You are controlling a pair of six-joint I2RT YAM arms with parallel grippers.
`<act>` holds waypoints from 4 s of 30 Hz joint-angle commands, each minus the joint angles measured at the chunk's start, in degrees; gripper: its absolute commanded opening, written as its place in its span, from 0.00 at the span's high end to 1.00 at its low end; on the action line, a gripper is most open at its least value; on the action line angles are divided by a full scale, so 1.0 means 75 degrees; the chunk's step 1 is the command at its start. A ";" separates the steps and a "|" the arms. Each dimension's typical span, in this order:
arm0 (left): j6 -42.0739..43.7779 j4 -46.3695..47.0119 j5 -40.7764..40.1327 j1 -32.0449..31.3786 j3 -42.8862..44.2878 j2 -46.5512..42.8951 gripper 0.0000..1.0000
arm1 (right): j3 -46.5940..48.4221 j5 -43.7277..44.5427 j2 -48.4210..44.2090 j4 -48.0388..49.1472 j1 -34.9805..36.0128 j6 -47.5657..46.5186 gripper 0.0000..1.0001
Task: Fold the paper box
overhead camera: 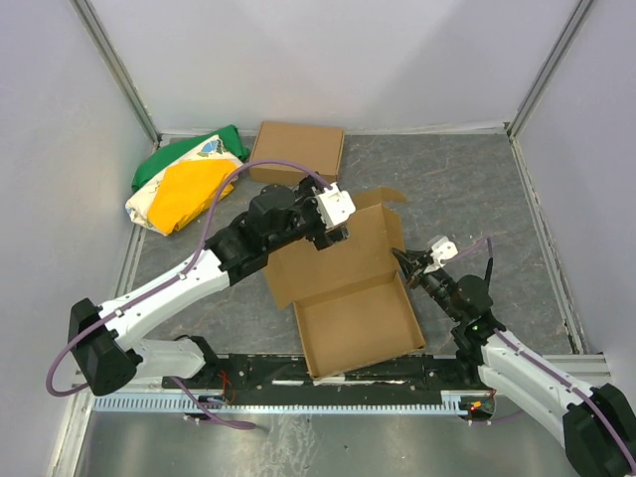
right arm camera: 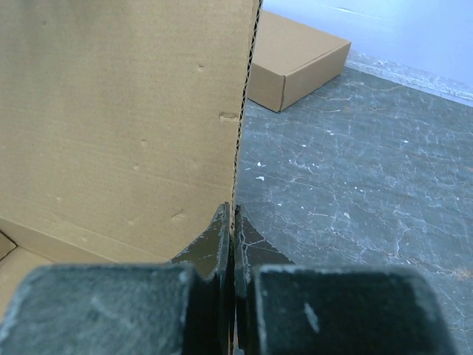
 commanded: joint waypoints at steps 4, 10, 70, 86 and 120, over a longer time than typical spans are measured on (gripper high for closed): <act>-0.0231 -0.0771 0.0684 0.0071 0.0524 0.0046 0.39 | 0.0406 -0.0033 -0.0027 -0.0416 0.0085 -0.0105 0.98; -0.0458 -0.0793 0.0782 0.0070 0.0421 -0.0031 0.77 | 0.0625 0.0038 0.0035 -0.0870 0.0085 -0.0062 0.98; 0.2316 -0.1513 0.3092 0.1554 0.1737 0.0616 0.97 | 0.5193 0.1194 0.0612 -0.9087 0.0067 0.3507 0.98; 0.1984 -0.1247 0.4157 0.1848 0.1401 0.0446 0.97 | 0.6881 0.1325 0.2999 -0.8451 0.0071 0.1401 0.47; -0.0610 0.1770 0.3515 0.1256 -0.0669 -0.0113 0.97 | 0.6390 0.1367 0.3825 -0.7461 0.0872 0.3900 0.69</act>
